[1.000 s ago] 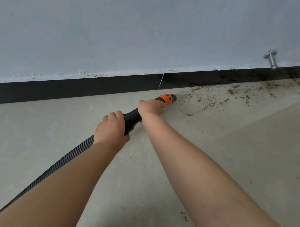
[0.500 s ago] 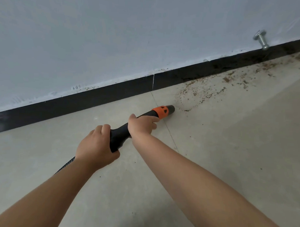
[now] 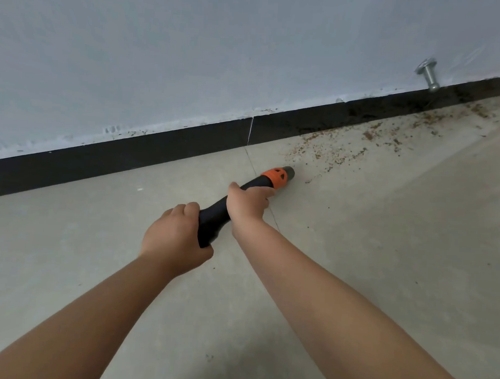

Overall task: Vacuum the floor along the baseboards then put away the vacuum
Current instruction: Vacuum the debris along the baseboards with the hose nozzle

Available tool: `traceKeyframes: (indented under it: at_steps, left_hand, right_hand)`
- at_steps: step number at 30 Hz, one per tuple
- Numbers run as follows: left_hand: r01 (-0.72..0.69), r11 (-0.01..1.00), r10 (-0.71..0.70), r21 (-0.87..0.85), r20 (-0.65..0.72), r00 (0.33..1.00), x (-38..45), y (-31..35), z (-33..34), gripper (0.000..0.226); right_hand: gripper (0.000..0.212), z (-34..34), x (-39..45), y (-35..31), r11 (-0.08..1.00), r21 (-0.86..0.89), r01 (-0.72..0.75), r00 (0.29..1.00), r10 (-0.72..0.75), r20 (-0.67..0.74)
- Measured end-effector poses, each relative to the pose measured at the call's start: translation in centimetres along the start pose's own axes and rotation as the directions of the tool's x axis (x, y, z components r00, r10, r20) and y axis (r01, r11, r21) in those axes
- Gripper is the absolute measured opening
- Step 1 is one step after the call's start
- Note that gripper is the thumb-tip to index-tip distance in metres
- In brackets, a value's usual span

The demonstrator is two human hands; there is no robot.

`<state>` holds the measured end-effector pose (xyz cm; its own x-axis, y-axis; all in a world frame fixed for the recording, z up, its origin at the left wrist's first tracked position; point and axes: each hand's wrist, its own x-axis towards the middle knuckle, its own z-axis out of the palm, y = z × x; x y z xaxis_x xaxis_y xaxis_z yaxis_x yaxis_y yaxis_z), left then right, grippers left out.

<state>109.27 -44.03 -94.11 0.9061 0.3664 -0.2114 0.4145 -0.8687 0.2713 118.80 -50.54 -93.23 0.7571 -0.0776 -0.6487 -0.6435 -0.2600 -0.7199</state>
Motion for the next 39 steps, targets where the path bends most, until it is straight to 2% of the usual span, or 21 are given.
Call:
traceKeyframes:
  at_steps: [3,10,13,17,20,23,26,30,35,39]
  left_hand:
    - [-0.001,0.999,0.001,-0.038,-0.014,1.000,0.0,-1.2,-0.6,0.034]
    - [-0.128,0.990,0.131,-0.060,0.061,0.989,-0.6,-2.0,-0.6,0.032]
    - [-0.148,0.988,0.151,-0.044,0.057,0.987,-0.6,-1.3,-0.3,0.030]
    - [-0.101,0.993,0.100,0.056,0.024,0.995,-0.4,0.9,0.2,0.031]
    - [-0.083,0.996,0.081,0.022,0.051,0.995,0.0,2.8,1.1,0.033]
    - [-0.102,0.995,0.101,0.004,0.076,0.992,0.6,2.8,1.2,0.034]
    - [-0.107,0.994,0.109,-0.032,0.078,0.991,0.4,0.6,0.7,0.036]
    - [-0.056,0.993,0.067,-0.105,0.108,0.992,-1.3,-2.5,-0.1,0.037]
    - [-0.030,0.997,0.041,-0.075,0.151,0.988,-3.0,-5.8,-0.8,0.036]
    - [-0.048,0.998,0.058,-0.049,0.231,0.971,-3.6,-7.2,-1.6,0.038]
  right_hand:
    - [0.076,0.5,-0.6,0.5,0.997,0.070,-0.031,0.999,0.030,0.015]
    - [0.072,-0.9,-1.9,2.5,0.972,0.212,-0.105,0.994,0.105,0.009]
    - [0.071,-1.7,-1.7,2.7,0.976,0.192,-0.102,0.994,0.105,-0.003]
    - [0.070,-2.4,-0.4,1.5,0.989,0.140,-0.049,0.999,0.047,0.012]
    - [0.064,-3.1,0.8,0.7,0.994,0.108,-0.005,1.000,0.007,-0.013]
    - [0.067,-3.2,0.9,0.8,0.994,0.113,-0.006,0.999,0.012,-0.049]
    - [0.071,-2.6,-0.4,1.7,0.983,0.175,-0.056,0.998,0.062,-0.032]
    - [0.064,-1.0,-2.9,3.3,0.946,0.276,-0.167,0.986,0.163,0.037]
    - [0.059,0.8,-5.5,4.8,0.912,0.321,-0.256,0.967,0.240,0.091]
    - [0.063,1.3,-6.9,5.8,0.800,0.454,-0.392,0.919,0.362,0.155]
